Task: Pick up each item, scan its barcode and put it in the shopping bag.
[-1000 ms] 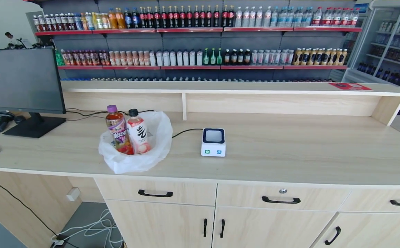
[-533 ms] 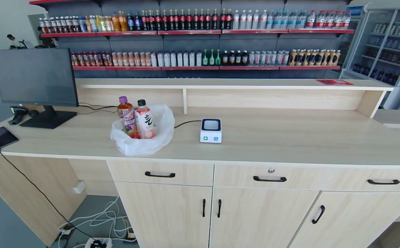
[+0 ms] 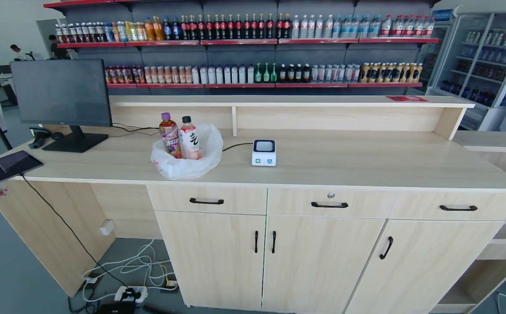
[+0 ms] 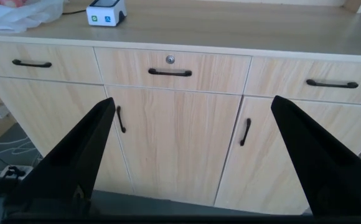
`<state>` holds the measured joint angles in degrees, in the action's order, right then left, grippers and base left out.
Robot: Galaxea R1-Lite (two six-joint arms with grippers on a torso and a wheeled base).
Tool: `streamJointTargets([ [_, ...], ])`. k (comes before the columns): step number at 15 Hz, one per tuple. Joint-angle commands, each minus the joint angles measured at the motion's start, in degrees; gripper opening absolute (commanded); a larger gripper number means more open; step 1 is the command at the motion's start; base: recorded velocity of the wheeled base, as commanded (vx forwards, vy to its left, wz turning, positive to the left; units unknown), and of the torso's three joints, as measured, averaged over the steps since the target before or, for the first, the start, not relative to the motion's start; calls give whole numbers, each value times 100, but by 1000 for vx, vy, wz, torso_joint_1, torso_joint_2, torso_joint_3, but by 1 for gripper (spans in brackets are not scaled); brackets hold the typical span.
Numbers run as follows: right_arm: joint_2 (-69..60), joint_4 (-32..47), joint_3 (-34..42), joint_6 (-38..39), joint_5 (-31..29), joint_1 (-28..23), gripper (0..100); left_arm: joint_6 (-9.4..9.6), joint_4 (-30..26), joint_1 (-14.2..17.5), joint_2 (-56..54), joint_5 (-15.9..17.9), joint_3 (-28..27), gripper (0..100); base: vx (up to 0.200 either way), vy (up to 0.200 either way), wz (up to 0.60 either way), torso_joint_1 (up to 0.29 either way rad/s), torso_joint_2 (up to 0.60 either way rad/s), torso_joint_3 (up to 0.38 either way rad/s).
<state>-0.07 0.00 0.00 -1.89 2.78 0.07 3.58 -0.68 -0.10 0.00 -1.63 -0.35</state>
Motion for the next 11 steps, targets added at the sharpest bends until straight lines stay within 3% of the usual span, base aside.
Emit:
streamJointTargets([
  [1, 7, 0, 0, -4, 3, 1, 100, 2, -2, -8, 0, -4, 0, 100, 0, 0, 0, 0, 0, 0],
  [11, 7, 9, 0, 4, 3, 1, 100, -7, -2, 1, 0, -4, 0, 100, 0, 0, 0, 0, 0, 0],
])
